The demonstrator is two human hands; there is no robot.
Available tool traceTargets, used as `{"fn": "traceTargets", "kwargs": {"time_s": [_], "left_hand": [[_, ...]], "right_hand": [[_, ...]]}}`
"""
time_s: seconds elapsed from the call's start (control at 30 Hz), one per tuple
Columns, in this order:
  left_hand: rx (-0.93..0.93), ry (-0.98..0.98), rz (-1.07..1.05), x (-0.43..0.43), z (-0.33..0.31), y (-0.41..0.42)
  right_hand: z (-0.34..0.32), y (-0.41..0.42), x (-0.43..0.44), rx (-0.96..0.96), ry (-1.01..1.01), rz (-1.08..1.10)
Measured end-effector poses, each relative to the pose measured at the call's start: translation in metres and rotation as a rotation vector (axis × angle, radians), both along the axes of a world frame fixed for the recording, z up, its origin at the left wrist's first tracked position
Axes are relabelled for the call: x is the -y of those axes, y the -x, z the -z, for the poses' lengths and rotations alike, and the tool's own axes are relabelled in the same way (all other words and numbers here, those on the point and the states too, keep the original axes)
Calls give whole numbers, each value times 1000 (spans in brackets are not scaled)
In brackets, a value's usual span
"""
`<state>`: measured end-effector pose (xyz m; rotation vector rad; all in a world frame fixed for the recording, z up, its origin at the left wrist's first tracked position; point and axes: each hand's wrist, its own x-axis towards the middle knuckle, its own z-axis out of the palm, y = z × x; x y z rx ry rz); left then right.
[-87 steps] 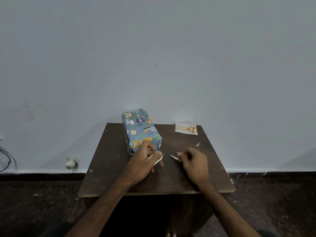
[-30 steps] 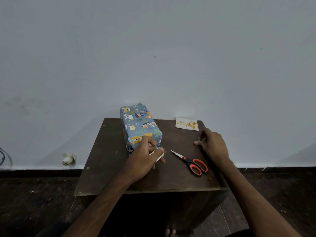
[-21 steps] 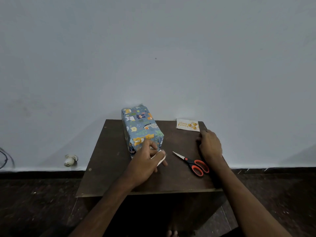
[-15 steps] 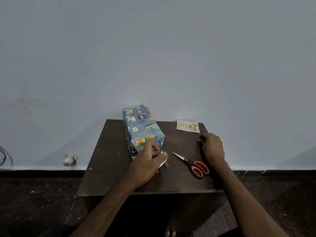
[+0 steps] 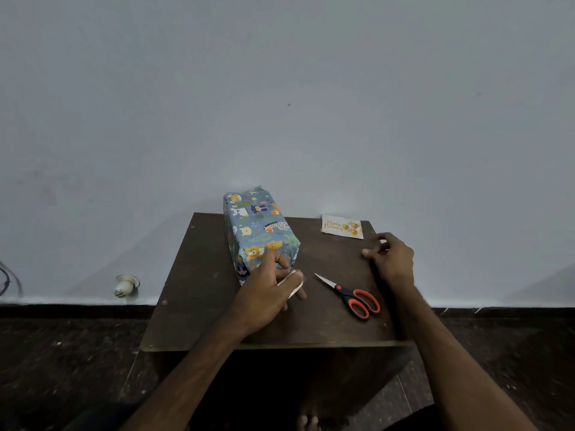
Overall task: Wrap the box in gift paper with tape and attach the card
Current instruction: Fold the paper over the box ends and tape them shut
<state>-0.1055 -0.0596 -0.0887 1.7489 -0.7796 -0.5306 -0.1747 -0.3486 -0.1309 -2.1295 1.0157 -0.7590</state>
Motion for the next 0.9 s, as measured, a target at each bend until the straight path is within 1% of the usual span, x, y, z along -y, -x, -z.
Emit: {"fn": "traceTargets", "kwargs": {"time_s": [0.07,0.2,0.3,0.33,0.43,0.5,0.6,0.67,0.73,0.83,0.9], "left_hand": [[-8,8,-5,0,0,0],[-14,15,-6,-2,-2,5],[-21,12,0,-3,-2,9],[-15,7,-1,-2,-2,9],[-8,-8,1,-2,-2,8],[-4,-12,-3,-1,-2,7],[-8,-8,-11,2,-1,6],[-11,-7,-17,3,0,5],[-22,-7,-27,4,0,4],[-28,1,-34,5,-1,3],[-31,0,-35,5,-2,3]], "right_hand": [[1,1,2,-36,49,-4],[3,-5,-2,-218,243,14],[4,-6,-5,-263,285,19],[4,-4,-5,-228,259,8],[-1,2,-7,-4,129,-32],[-6,1,-14,99,63,-70],[-7,-13,-17,116,33,-150],[-7,-22,-19,91,61,-205],[-3,-25,-17,20,120,-235],[2,-14,-17,-236,407,-193],[2,-6,-17,-349,451,-188]]}}
